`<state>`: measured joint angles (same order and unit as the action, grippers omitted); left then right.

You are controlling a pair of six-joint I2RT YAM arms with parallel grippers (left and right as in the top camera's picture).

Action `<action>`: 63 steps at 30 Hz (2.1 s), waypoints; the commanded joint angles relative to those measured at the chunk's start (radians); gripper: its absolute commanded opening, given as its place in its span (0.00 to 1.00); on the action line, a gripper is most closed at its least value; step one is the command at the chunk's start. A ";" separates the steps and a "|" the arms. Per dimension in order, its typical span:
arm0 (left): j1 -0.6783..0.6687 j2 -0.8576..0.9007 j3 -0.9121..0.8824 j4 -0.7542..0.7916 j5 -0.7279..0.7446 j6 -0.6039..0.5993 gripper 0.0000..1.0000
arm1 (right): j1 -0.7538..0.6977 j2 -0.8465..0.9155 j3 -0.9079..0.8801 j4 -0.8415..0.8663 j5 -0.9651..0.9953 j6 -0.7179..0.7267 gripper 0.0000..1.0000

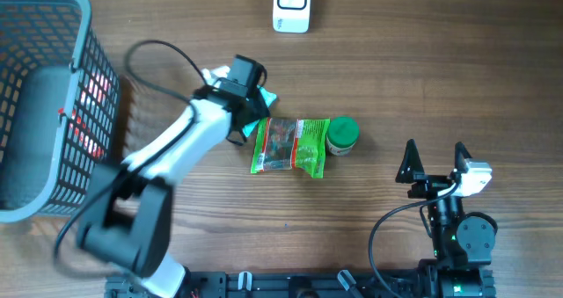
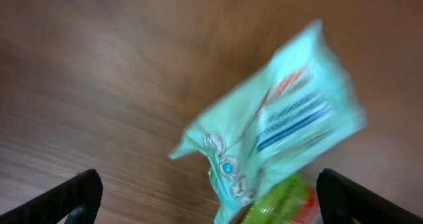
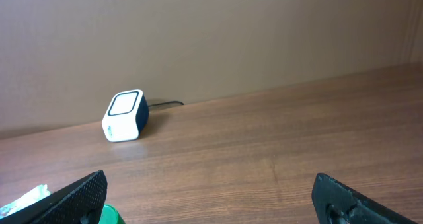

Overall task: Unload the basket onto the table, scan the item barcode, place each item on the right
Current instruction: 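Place the light-green wipes pack on the table left of the snack bag, then reach the left gripper into the basket and grasp the red Nescafe stick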

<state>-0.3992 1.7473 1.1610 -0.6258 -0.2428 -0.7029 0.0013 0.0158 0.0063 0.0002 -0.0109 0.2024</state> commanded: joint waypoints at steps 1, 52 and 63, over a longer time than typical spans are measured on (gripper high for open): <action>0.046 -0.276 0.124 0.002 -0.133 0.090 0.93 | 0.006 -0.005 -0.001 0.005 0.002 -0.017 1.00; 0.997 0.222 0.341 -0.307 0.076 0.410 0.04 | 0.006 -0.005 -0.001 0.005 0.002 -0.017 1.00; 0.816 -0.188 1.040 -0.639 0.530 0.281 0.04 | 0.006 -0.005 -0.001 0.005 0.002 -0.017 1.00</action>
<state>0.5716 1.6268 2.1883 -1.2366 0.0566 -0.4038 0.0040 0.0158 0.0063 0.0002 -0.0109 0.2024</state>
